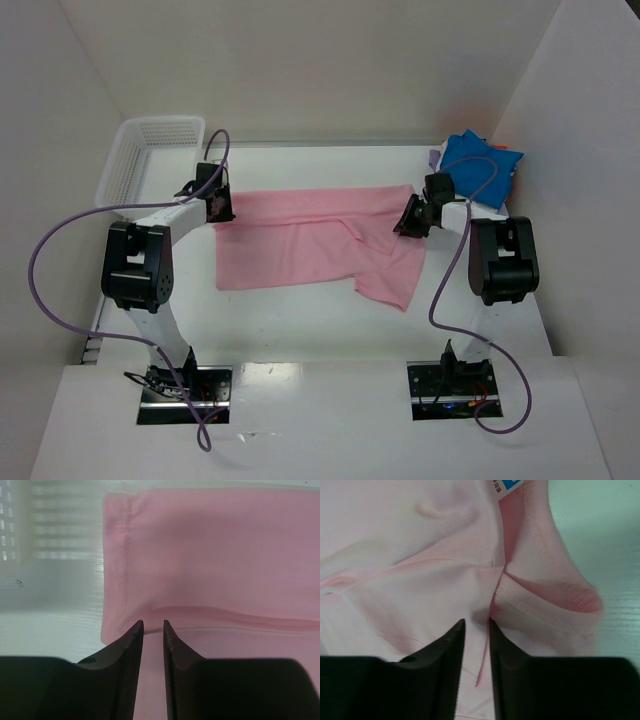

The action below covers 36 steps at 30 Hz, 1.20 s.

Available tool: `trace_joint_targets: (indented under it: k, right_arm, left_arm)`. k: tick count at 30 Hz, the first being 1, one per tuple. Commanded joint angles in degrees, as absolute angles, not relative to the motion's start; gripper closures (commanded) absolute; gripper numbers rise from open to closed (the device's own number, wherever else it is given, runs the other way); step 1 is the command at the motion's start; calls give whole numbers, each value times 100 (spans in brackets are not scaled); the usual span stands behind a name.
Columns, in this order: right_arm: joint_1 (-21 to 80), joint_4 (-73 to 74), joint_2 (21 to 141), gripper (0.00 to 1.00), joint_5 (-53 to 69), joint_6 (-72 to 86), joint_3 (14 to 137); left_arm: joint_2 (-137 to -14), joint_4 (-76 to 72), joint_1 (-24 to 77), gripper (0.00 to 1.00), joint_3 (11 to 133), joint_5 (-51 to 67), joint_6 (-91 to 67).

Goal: Fold and stack the t-shirts
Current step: Fold the flattened tshirt in 1/3 of the way

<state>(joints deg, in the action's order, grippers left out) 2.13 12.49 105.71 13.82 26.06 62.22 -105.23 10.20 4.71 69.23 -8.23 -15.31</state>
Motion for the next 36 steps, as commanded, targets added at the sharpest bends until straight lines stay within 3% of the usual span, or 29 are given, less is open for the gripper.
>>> trace_joint_targets:
  k: [1, 3, 5, 7, 12, 36]
  right_arm:
    - [316, 896, 10714, 77, 1424, 2681, 6187]
    - [316, 896, 10714, 87, 1424, 2681, 6187]
    - [316, 896, 10714, 92, 1371, 2681, 6240]
    - [316, 896, 10767, 98, 1371, 2681, 6291]
    - [316, 1011, 10688, 100, 1149, 2681, 6346]
    - [-167, 1521, 9686, 100, 589, 2575, 6240]
  left_arm:
    - [-10564, 817, 475, 72, 6926, -826, -1582]
    - [-10564, 870, 475, 76, 6926, -826, -1582]
    - [-10617, 870, 475, 87, 6926, -826, -1582]
    - [-10677, 923, 475, 89, 6978, -826, -1582]
    - [-10679, 972, 475, 100, 6979, -879, -1582]
    - [-10731, 1081, 475, 100, 6979, -765, -1582]
